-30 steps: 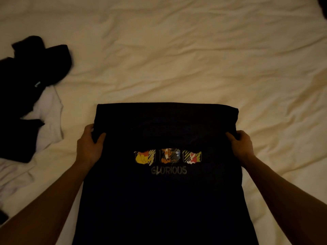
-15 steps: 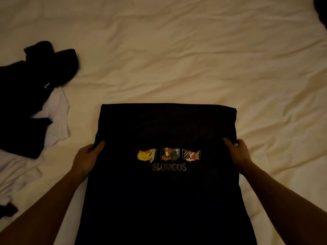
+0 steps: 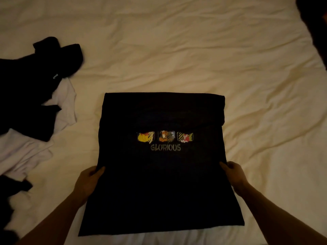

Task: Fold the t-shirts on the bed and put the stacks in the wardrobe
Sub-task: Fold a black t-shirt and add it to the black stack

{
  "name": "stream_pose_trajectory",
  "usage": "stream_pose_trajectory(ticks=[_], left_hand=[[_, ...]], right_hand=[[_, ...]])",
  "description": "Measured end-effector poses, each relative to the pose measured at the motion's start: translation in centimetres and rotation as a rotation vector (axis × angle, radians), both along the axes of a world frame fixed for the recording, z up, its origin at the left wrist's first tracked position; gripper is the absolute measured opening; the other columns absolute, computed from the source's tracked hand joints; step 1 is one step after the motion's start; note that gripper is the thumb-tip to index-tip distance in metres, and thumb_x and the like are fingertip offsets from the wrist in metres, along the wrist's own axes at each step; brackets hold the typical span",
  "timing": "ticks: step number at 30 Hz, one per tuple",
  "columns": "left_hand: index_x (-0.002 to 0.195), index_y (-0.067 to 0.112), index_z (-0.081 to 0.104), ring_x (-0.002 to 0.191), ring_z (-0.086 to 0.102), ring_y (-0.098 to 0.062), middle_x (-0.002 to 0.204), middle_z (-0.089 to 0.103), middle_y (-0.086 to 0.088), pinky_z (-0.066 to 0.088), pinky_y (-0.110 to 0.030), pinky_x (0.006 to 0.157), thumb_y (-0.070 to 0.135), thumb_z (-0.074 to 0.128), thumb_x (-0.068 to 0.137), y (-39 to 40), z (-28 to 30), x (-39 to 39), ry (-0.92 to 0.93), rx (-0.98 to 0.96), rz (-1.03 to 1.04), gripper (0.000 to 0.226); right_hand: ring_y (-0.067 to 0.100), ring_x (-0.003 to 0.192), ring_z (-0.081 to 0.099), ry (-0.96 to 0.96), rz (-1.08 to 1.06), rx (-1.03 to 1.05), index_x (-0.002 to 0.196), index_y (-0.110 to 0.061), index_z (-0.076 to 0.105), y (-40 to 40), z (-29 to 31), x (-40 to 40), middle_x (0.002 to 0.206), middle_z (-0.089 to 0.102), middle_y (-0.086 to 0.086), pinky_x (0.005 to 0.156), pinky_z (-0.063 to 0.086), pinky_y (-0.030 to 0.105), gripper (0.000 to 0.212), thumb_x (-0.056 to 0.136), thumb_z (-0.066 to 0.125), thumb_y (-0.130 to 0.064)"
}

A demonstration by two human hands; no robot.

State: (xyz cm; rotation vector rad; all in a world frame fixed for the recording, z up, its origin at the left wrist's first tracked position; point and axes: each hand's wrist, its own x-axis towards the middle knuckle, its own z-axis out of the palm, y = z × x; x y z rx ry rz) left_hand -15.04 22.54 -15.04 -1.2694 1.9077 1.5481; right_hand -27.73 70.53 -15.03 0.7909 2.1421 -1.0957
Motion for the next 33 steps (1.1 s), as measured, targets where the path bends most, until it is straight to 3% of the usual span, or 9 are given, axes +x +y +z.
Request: stream_pose_trajectory(ticks=[3, 6, 8, 11, 15, 18, 23, 27, 33], left_hand=[[0.106, 0.013, 0.072, 0.087, 0.072, -0.034, 0.094, 0.076, -0.011, 0.055, -0.047, 0.088, 0.027, 0.066, 0.093, 1.2, 0.9, 2.8, -0.021, 0.006, -0.032, 0.02], [0.112, 0.016, 0.069, 0.089, 0.071, -0.031, 0.099, 0.074, -0.009, 0.054, -0.046, 0.089, 0.024, 0.065, 0.093, 2.2, 1.6, 5.5, -0.018, 0.028, -0.075, 0.021], [0.116, 0.015, 0.069, 0.089, 0.071, -0.03, 0.101, 0.074, -0.008, 0.054, -0.046, 0.088, 0.027, 0.066, 0.093, 2.3, 1.5, 7.0, -0.028, -0.003, -0.102, 0.026], [0.115, 0.015, 0.07, 0.088, 0.07, -0.029, 0.1, 0.074, -0.008, 0.054, -0.043, 0.085, 0.028, 0.066, 0.093, 2.2, 1.6, 8.2, -0.029, -0.035, -0.103, 0.026], [0.113, 0.014, 0.07, 0.091, 0.069, -0.029, 0.102, 0.073, -0.01, 0.052, -0.037, 0.08, 0.025, 0.068, 0.093, 2.3, 1.7, 10.3, -0.011, -0.035, -0.068, 0.023], [0.104, 0.014, 0.073, 0.091, 0.069, -0.032, 0.101, 0.074, -0.013, 0.051, -0.04, 0.085, 0.019, 0.069, 0.091, 2.3, 1.8, 12.5, -0.003, -0.019, -0.064, 0.014], [0.097, 0.009, 0.074, 0.073, 0.064, -0.027, 0.076, 0.073, -0.01, 0.047, -0.035, 0.072, 0.016, 0.067, 0.092, 2.3, 2.2, 15.4, 0.007, -0.007, -0.032, 0.011], [0.085, 0.002, 0.071, 0.056, 0.05, -0.022, 0.051, 0.057, -0.007, 0.037, -0.034, 0.063, 0.02, 0.064, 0.095, 2.4, 2.8, 15.9, 0.041, -0.162, -0.103, 0.022], [0.07, 0.002, 0.065, 0.055, 0.057, -0.028, 0.048, 0.057, -0.006, 0.036, -0.032, 0.055, 0.028, 0.062, 0.097, 1.9, 2.6, 17.2, 0.005, -0.315, -0.306, 0.037]], right_hand=[[0.028, 0.079, 0.072, -0.04, 0.038, -0.019, 0.093, -0.009, 0.067, 0.2, 0.3, 2.5, 0.086, 0.074, 0.01, 0.079, 0.059, 0.047, 0.031, 0.089, 0.068, -0.04], [0.028, 0.079, 0.07, -0.017, 0.174, 0.101, 0.092, -0.006, 0.066, -0.1, 0.4, 4.7, 0.085, 0.072, 0.011, 0.078, 0.058, 0.046, 0.026, 0.088, 0.07, -0.031], [0.032, 0.076, 0.066, 0.047, 0.21, 0.227, 0.088, 0.002, 0.062, -0.2, 0.5, 5.8, 0.083, 0.069, 0.015, 0.075, 0.055, 0.046, 0.026, 0.092, 0.064, -0.023], [0.033, 0.082, 0.06, 0.099, 0.125, 0.323, 0.099, -0.004, 0.051, 0.0, 1.0, 6.9, 0.09, 0.06, 0.013, 0.075, 0.051, 0.043, 0.019, 0.099, 0.049, -0.022], [0.03, 0.089, 0.061, 0.075, 0.018, 0.17, 0.106, -0.009, 0.049, 1.3, 1.6, 8.4, 0.097, 0.06, 0.009, 0.079, 0.052, 0.042, 0.023, 0.096, 0.059, -0.027], [0.028, 0.088, 0.066, -0.005, 0.109, 0.081, 0.11, -0.005, 0.059, 2.4, 1.4, 11.0, 0.096, 0.067, 0.01, 0.077, 0.054, 0.039, 0.026, 0.092, 0.065, -0.023], [0.031, 0.087, 0.064, 0.071, -0.006, 0.123, 0.112, 0.002, 0.063, 3.5, 0.9, 15.5, 0.093, 0.067, 0.014, 0.08, 0.053, 0.043, 0.024, 0.097, 0.059, -0.017], [0.031, 0.077, 0.064, 0.122, -0.115, 0.123, 0.107, 0.001, 0.063, 4.4, 2.2, 17.1, 0.082, 0.066, 0.014, 0.076, 0.054, 0.045, 0.023, 0.098, 0.058, -0.02], [0.03, 0.079, 0.065, 0.141, -0.108, 0.164, 0.113, 0.001, 0.061, 5.2, 2.9, 17.9, 0.09, 0.068, 0.017, 0.073, 0.053, 0.04, 0.025, 0.097, 0.06, -0.018]])
